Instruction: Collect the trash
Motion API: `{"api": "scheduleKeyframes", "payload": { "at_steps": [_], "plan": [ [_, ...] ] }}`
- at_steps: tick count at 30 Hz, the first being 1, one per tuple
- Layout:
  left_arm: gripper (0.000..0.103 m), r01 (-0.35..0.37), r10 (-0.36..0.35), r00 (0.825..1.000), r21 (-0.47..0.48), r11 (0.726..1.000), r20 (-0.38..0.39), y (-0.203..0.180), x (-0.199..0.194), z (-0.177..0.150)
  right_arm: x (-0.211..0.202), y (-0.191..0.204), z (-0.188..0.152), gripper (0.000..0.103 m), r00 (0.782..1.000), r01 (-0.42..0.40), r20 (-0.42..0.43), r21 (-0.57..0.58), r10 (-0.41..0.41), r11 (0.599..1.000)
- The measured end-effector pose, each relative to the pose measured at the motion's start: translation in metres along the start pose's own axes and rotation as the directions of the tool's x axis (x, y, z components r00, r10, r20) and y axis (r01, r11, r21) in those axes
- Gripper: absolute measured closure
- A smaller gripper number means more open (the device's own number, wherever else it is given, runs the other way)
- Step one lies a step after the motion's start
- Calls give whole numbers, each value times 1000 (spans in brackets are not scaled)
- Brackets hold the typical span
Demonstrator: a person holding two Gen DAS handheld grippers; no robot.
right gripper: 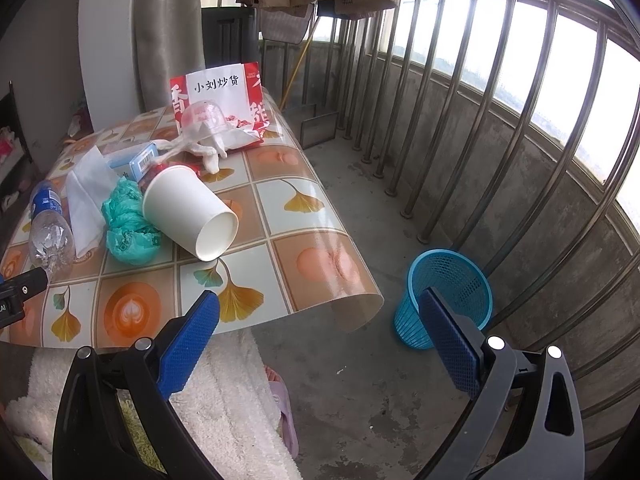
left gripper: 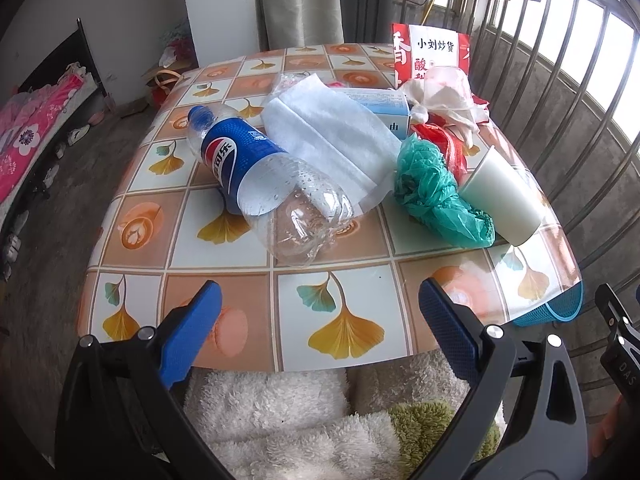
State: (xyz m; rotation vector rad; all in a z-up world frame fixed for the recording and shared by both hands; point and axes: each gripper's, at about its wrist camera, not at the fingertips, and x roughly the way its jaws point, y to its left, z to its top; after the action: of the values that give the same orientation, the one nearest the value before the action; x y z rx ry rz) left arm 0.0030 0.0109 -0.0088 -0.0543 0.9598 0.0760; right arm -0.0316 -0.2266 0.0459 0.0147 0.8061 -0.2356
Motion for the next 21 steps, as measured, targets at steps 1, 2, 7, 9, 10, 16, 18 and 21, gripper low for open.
{"api": "scheduleKeyframes", "payload": {
  "at_steps": [1,2,7,9,10,16,18,21],
  "plan": [
    [9,-1,1,1000,0,1000,0,-1,0,0,0,0,0,6,1000,0,0,0,0,1000],
    [9,-1,1,1000,-1,1000,0,0,0,0,0,1,0,6,1000,0,1,0,0,1000],
    [9,-2,2,1000,0,1000,-2,1,0,-1,-1,1,0,6,1000,-1,-1,-1,1,1000],
    [9,-4,4,1000,0,1000,-3,3,1,-2,0,1,0,6,1000,-2,-1,-1,2,1000],
    [9,-3,3,1000,-1,1000,-2,2,1,-1,-1,2,0,6,1000,-2,-1,-1,2,1000],
    [9,-6,6,1000,-1,1000,-4,3,1,-2,0,2,1,6,1000,-4,-2,-2,4,1000],
    [9,-5,5,1000,0,1000,-4,3,1,-2,-1,2,1,6,1000,-5,-2,-2,5,1000],
    [9,-7,7,1000,-1,1000,-6,3,2,-2,0,3,1,6,1000,-6,-3,-1,6,1000]
  ]
}}
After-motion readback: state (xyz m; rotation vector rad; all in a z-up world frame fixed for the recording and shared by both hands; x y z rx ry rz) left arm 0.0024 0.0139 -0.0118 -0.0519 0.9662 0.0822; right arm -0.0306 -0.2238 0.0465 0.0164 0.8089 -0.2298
